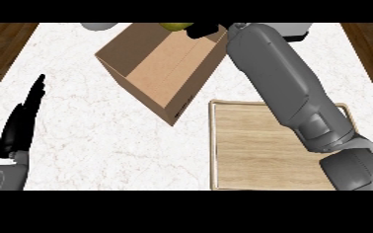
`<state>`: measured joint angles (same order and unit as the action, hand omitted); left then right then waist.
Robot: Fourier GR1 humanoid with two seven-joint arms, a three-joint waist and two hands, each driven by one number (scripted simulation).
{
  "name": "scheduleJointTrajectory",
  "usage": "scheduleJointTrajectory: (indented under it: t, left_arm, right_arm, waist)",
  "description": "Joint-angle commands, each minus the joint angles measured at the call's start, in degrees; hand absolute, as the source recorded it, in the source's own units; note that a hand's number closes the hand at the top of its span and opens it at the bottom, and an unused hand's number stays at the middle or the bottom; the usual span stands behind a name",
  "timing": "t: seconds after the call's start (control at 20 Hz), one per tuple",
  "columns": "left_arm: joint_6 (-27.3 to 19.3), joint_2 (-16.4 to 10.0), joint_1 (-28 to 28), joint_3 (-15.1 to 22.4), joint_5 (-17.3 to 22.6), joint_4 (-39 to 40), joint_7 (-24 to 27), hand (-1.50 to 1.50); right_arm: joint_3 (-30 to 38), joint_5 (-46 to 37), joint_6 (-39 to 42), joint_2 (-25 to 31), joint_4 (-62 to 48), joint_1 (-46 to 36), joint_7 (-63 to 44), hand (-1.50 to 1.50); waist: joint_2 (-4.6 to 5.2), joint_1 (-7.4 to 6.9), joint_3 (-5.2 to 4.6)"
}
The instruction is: Pick the pear from the tray and place it in the cardboard box
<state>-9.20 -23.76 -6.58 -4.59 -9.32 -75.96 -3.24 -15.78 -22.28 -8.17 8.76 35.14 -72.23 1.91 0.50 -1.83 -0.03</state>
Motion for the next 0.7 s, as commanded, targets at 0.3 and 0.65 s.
scheduleJointTrajectory:
  t: [0.3, 0.65]
  left_arm:
    - [0.1, 1.7, -1.1, 1.4, -1.5, 0.2, 1.7, 0.00]
    - [1.5, 1.8, -4.6, 2.5, -1.7, 0.2, -1.1, 0.00]
  right_arm:
    - [4.5, -1.0, -6.8, -8.6, -18.8, -8.1, 2.5, 1.50]
    - [4.8, -1.8, -10.6, -8.7, -25.3, -11.5, -1.7, 1.50]
  waist:
    - [1.24, -2.63, -0.06]
    - [1.92, -4.53, -0.09]
